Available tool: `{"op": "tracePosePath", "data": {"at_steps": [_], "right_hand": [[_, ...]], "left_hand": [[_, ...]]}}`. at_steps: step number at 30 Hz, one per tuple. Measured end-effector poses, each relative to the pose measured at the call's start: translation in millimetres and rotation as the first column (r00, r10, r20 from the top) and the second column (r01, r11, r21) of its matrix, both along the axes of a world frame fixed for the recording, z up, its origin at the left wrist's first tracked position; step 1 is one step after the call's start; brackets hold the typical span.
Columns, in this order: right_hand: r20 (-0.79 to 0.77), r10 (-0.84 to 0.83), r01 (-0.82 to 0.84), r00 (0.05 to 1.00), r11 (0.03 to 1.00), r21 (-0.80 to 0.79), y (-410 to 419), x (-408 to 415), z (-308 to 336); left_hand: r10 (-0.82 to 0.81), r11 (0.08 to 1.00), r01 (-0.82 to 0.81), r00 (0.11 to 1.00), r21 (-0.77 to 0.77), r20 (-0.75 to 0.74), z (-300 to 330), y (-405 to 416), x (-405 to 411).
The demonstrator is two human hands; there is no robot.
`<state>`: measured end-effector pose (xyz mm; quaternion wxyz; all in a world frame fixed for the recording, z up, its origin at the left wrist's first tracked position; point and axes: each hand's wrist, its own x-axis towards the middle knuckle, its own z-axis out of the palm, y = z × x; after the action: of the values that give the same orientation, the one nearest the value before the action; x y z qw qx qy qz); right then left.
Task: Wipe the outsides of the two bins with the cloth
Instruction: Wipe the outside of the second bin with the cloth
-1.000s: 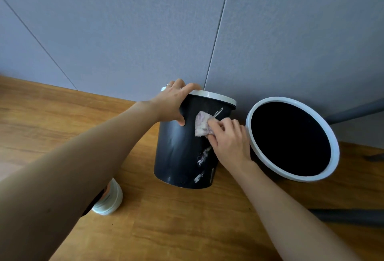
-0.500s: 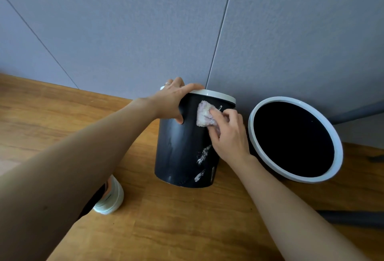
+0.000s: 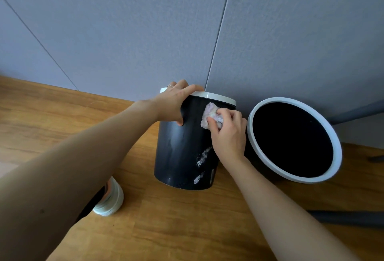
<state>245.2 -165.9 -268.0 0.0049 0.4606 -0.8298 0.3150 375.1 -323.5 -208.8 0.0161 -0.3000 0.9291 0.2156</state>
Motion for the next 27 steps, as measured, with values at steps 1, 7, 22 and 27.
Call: {"op": "tracePosePath", "data": {"at_steps": [1,7,22,27], "right_hand": [[-0.036,0.016,-0.016,0.999,1.000,0.007,1.9,0.6,0.1],[-0.113,0.106,-0.104,0.988,0.994,0.021,4.0,-5.2,0.9],[-0.081,0.149,-0.159,0.986,0.978,-0.133,6.8,-4.5,-8.6],[-0.108,0.130,-0.148,0.986,0.972,-0.184,-1.5,-17.1,2.3]], "left_hand": [[-0.004,1.000,0.004,1.000,0.011,-0.007,-0.7,1.1,-2.0],[0.019,0.999,-0.017,0.997,0.029,-0.068,-6.3,1.1,-5.6],[0.119,0.982,-0.095,0.982,0.162,-0.147,-3.3,-2.8,3.6],[0.142,0.978,-0.112,0.975,0.177,-0.170,-3.7,-1.3,1.3]]}}
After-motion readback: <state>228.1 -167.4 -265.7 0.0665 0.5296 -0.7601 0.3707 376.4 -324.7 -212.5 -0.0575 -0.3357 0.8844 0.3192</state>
